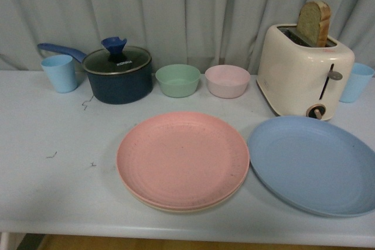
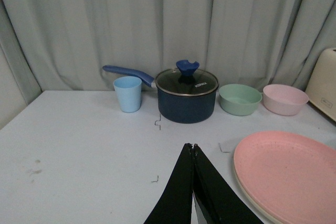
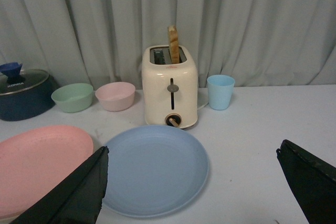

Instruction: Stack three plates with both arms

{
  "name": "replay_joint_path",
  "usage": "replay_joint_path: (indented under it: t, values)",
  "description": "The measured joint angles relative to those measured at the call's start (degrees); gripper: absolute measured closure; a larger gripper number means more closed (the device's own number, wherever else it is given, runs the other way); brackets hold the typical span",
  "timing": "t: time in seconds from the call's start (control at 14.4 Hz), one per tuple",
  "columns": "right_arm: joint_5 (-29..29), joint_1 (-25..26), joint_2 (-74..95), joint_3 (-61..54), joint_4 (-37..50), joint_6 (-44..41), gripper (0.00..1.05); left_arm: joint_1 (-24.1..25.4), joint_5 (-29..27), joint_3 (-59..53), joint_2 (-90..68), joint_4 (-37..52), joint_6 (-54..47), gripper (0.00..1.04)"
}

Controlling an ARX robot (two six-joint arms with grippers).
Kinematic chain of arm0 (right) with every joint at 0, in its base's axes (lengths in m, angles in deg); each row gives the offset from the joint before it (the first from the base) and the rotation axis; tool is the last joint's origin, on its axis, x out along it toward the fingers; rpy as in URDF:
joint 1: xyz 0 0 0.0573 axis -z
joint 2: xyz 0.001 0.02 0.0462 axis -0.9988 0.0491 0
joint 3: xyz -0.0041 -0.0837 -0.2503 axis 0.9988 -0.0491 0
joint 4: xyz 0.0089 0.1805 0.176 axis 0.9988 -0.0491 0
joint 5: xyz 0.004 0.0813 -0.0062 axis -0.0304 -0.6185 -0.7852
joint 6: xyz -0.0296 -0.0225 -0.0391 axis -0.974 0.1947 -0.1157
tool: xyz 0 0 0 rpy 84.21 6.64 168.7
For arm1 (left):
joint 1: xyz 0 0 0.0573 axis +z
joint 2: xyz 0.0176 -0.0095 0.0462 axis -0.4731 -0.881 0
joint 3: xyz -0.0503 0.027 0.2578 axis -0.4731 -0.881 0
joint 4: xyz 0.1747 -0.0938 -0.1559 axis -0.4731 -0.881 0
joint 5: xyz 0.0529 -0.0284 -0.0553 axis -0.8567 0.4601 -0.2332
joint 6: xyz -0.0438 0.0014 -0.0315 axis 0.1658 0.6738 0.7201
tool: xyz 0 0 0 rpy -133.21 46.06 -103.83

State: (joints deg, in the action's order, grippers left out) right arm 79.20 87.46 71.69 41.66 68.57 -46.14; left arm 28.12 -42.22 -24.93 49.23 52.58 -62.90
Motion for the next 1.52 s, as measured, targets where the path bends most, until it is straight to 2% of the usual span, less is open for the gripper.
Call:
replay_joint_path:
  t: [0.62, 0.76, 0.9, 1.18, 1.25, 1.38, 1.52]
  values:
    - [0.00, 0.00, 0.00, 0.00, -0.02, 0.00, 0.06, 0.00, -0.02, -0.02, 16.66, -16.39, 0.00, 1.03]
    - [0.00, 0.00, 0.00, 0.00, -0.02, 0.00, 0.06, 0.00, -0.02, -0.02, 18.16, -17.81, 0.00, 1.03]
    - [0.00, 0.00, 0.00, 0.00, -0.02, 0.00, 0.06, 0.00, -0.02, 0.04, 26.43, -28.74, 0.00, 1.03]
    - [0.00, 0.00, 0.00, 0.00, 0.00, 0.00, 0.06, 0.02, -0.02, 0.02, 27.93, -28.22, 0.02, 1.03]
    - [0.00, 0.00, 0.00, 0.00, -0.02, 0.00, 0.06, 0.00, -0.04, 0.02, 27.93, -28.17, 0.04, 0.98]
    - [0.00, 0.00, 0.00, 0.00, 0.00, 0.00, 0.06, 0.02, -0.04, 0.02, 27.93, -28.20, 0.04, 0.75]
    - [3.72, -0.55, 5.29, 3.37, -9.18, -2.14, 0.06, 0.02, -0.04, 0.02, 27.93, -28.24, 0.04, 0.57]
